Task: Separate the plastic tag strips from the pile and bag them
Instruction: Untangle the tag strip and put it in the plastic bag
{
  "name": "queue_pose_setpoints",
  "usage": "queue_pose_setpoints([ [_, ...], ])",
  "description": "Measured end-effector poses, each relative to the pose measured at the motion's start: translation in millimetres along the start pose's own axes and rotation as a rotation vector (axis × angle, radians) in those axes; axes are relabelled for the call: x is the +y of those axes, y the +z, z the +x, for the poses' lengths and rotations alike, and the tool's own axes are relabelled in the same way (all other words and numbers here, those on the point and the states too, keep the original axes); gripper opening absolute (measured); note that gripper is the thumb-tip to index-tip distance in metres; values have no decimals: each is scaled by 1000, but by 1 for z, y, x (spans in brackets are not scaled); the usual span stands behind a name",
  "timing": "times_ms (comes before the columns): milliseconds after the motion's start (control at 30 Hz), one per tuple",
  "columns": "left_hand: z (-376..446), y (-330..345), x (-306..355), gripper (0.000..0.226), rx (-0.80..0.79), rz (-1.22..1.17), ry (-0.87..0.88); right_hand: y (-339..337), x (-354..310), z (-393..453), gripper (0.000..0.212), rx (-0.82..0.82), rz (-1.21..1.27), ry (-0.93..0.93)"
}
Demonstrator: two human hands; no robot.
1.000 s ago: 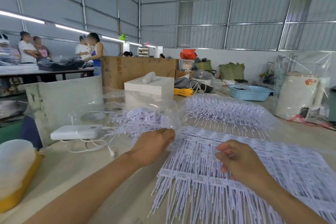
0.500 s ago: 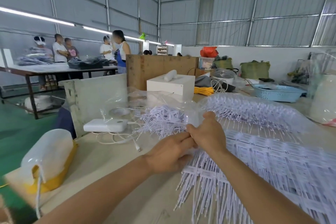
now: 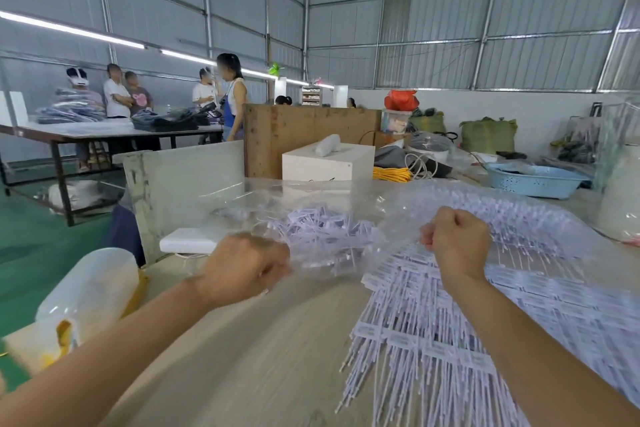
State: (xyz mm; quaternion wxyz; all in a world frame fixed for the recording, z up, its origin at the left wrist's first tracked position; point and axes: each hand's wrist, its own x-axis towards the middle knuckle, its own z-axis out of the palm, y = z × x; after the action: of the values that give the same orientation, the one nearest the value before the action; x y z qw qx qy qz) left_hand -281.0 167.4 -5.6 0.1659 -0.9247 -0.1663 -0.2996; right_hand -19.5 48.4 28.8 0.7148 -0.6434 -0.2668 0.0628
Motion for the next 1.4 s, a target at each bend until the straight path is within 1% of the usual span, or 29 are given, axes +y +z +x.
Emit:
queue_pose_setpoints([
  [33, -4, 1, 3, 47, -97, -22, 15, -3, 3, 1, 29, -51, -30, 49],
  [67, -4, 0, 6, 59, -156, -96, -56, -4, 6, 1, 25, -98, -57, 91],
  [100, 1, -1, 5, 67, -135, -234, -204, -6, 9, 1, 20, -116, -93, 84],
  [133, 11, 0, -1, 67, -52, -402, -371, -6, 10, 0, 15, -97, -138, 7],
  [167, 23, 3, -11, 58, 7, -473, -492, -6, 9, -4, 20, -50, -201, -127],
  [200, 37, 4, -21, 47, -9, -378, -518, -4, 6, -10, 31, -6, -269, -297],
  [233, 51, 7, -30, 35, -92, -235, -493, -1, 3, -17, 37, 22, -353, -483],
  [267, 62, 13, -38, 27, -209, -130, -447, 3, -2, -25, 36, 48, -455, -662],
  [300, 73, 19, -46, 28, -321, -67, -409, 8, -7, -33, 30, 43, -567, -799],
  [333, 82, 26, -55, 39, -401, -25, -391, 15, -11, -38, 26, -6, -690, -866],
  [400, 99, 39, -69, 61, -481, 76, -393, 30, -15, -44, 36, -240, -972, -758],
  [433, 104, 43, -75, 67, -520, 119, -401, 37, -14, -46, 41, -373, -1092, -676],
  [500, 111, 54, -86, 69, -613, 202, -428, 51, -7, -46, 50, -595, -1270, -619],
  [567, 109, 65, -95, 67, -670, 221, -542, 64, 3, -47, 63, -752, -1390, -583],
  [633, 107, 76, -103, 72, -642, 236, -627, 74, 13, -47, 70, -843, -1493, -517],
  [667, 106, 80, -107, 77, -601, 250, -650, 78, 17, -46, 65, -866, -1522, -497],
  [733, 105, 81, -113, 84, -495, 284, -696, 85, 25, -39, 43, -870, -1504, -500],
  [767, 106, 79, -116, 86, -443, 311, -718, 89, 29, -33, 38, -864, -1485, -501],
  [800, 107, 77, -118, 87, -401, 340, -727, 92, 32, -27, 46, -859, -1477, -496],
  [900, 113, 66, -109, 86, -393, 381, -645, 98, 37, -12, 107, -823, -1501, -442],
  [933, 117, 63, -99, 82, -421, 385, -609, 98, 37, -9, 119, -815, -1486, -410],
  [1000, 121, 57, -68, 63, -438, 399, -557, 97, 33, -2, 128, -845, -1398, -319],
  [1067, 122, 56, -32, 34, -301, 256, -531, 94, 26, 3, 132, -899, -1269, -217],
  [1167, 126, 54, 7, 28, -117, -162, -624, 83, 14, 10, 121, -929, -1180, -150],
  [1233, 128, 56, 21, 18, -47, -260, -613, 76, 12, 14, 109, -873, -1179, -147],
  [1267, 127, 60, 28, 32, -88, -212, -560, 75, 13, 15, 98, -829, -1162, -166],
  [1300, 124, 68, 33, 47, -218, -141, -507, 74, 16, 16, 90, -792, -1137, -192],
  [1367, 118, 83, 35, 64, -524, 16, -485, 72, 22, 13, 92, -791, -1110, -219],
  [1400, 115, 90, 33, 68, -636, 77, -507, 70, 23, 11, 95, -812, -1107, -225],
])
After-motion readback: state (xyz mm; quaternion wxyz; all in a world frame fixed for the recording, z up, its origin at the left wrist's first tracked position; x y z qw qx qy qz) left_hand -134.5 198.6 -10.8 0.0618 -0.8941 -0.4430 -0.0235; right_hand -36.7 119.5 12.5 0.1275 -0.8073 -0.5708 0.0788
